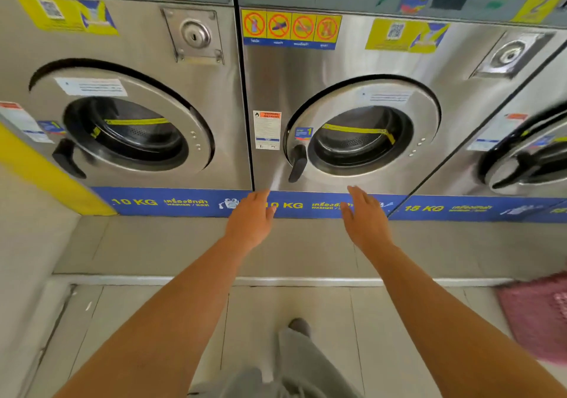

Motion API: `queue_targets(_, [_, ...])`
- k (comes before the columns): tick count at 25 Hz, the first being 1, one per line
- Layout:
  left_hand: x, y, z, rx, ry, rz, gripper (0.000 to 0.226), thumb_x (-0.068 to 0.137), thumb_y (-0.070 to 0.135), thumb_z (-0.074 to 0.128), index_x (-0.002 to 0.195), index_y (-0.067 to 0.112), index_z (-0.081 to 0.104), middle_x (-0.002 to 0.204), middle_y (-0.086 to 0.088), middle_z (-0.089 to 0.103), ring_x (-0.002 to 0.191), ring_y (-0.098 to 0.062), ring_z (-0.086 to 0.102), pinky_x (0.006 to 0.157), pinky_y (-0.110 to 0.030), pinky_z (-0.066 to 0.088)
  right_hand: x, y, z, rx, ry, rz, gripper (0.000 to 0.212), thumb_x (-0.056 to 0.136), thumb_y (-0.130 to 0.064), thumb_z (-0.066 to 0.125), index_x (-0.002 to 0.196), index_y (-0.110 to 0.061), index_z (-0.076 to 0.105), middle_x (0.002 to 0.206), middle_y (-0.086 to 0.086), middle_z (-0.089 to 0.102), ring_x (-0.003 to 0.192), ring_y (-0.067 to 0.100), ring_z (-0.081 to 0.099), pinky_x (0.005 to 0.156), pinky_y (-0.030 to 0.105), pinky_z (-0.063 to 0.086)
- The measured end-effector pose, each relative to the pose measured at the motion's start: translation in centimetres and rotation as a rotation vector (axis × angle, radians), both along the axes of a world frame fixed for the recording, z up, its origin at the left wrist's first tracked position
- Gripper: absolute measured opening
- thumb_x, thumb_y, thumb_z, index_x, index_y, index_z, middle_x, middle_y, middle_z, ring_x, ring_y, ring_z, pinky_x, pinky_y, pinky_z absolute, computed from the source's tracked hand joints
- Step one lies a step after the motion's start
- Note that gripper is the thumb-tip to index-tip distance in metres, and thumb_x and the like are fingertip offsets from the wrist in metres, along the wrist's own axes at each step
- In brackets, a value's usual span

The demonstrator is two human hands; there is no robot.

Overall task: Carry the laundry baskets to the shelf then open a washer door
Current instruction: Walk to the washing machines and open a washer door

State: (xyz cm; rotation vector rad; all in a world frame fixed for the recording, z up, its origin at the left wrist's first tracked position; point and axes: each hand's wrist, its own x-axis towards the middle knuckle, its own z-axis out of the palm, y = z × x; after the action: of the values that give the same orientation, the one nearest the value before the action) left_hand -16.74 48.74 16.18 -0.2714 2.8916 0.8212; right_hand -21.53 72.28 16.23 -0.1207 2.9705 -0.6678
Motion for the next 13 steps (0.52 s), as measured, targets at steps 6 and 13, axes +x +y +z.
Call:
queue_targets(6, [-9.8,1.9,1.0,-0.032,0.011,0.003,0.054,0.100,0.032,0.041,0.148,0.011,0.029,0.145,-0.014,0.042,0.130,-0.033,0.043,0.103,-0.044,0.039,-11.4,-0.2,2.5,0.049,0.206,0.098,0.049,0.098,-0.024,0.045,0.143,-0.007,0.039,0.151,0.013,0.039,0.140,0.032,0.033,0.115,0.043,0.029])
queue_targets(13, [-19.2,3.0,3.8,0.065,0.203,-0.105,0.059,0.098,0.028,0.047,0.150,0.012,0.025,0.156,-0.008,0.030,0.140,-0.028,0.034,0.112,-0.037,0.031,-18.7,-0.7,6.1,0.156,0.409,0.090,0.052,0.099,-0.024,0.039,0.148,-0.010,0.032,0.158,0.009,0.026,0.148,0.026,0.018,0.121,0.039,0.015])
